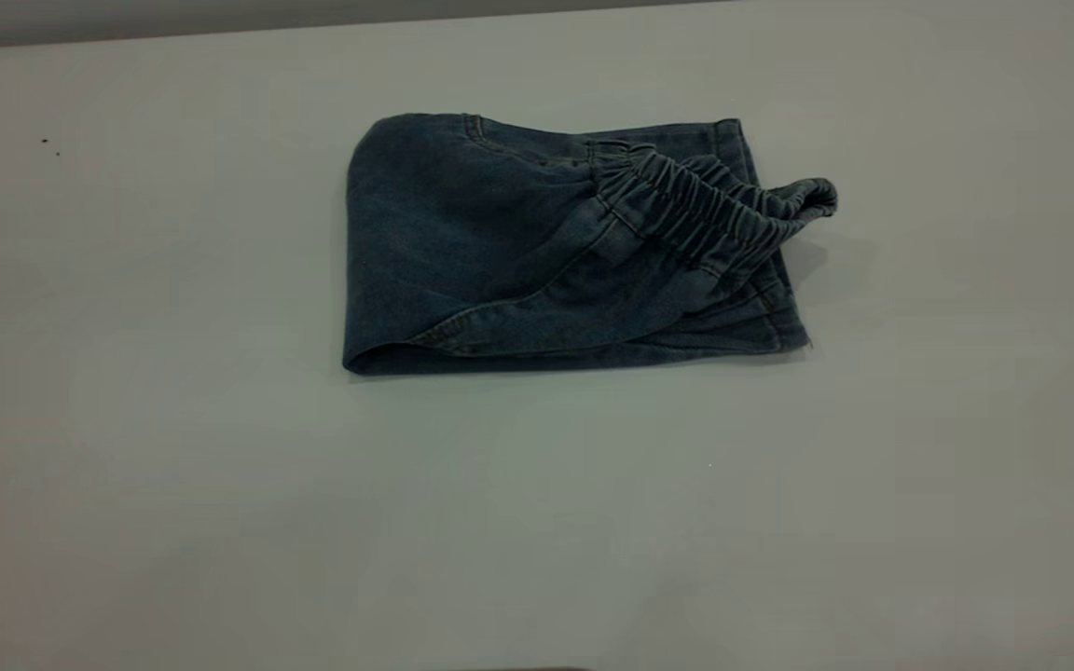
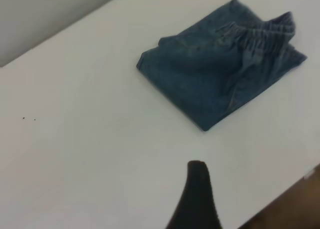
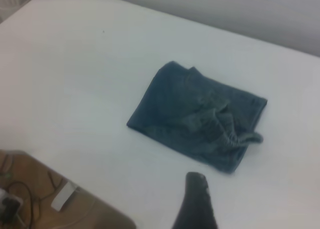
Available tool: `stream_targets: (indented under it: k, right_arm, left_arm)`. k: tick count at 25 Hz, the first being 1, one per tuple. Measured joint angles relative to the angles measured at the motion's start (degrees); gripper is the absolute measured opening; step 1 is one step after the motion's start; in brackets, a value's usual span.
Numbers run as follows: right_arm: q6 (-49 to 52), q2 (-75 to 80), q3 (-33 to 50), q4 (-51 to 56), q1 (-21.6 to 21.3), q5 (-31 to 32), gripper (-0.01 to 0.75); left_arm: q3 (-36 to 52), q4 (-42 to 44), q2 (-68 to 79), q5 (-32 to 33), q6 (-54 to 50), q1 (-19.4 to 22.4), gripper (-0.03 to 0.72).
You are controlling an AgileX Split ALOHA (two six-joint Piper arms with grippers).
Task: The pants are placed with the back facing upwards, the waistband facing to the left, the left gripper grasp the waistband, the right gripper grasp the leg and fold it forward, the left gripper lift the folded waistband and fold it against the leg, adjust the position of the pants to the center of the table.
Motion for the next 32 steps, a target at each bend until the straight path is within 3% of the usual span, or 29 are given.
stream_targets:
  k: [5, 9, 26, 32]
  right_arm:
    - [0.0, -6.7, 4.2, -1.6, 0.0, 0.0, 0.483]
    - [0.0, -11.1, 6.5, -1.7, 0.0, 0.0, 0.483]
    - [1.1, -30.2, 26.2, -5.4, 0.0, 0.0, 0.483]
    - [1.1, -30.3, 34.3, -10.3, 0.0, -5.1, 0.483]
  left_arm:
    - [9.7, -2.2, -17.1, 0.0, -1.8, 0.0, 0.553]
    - [15.3, -3.9, -22.7, 0.0, -2.6, 0.0, 0.553]
    - [30.2, -6.6, -23.1, 0.0, 0.8, 0.0, 0.553]
    - [32.4, -6.6, -23.1, 0.0, 0.9, 0.0, 0.553]
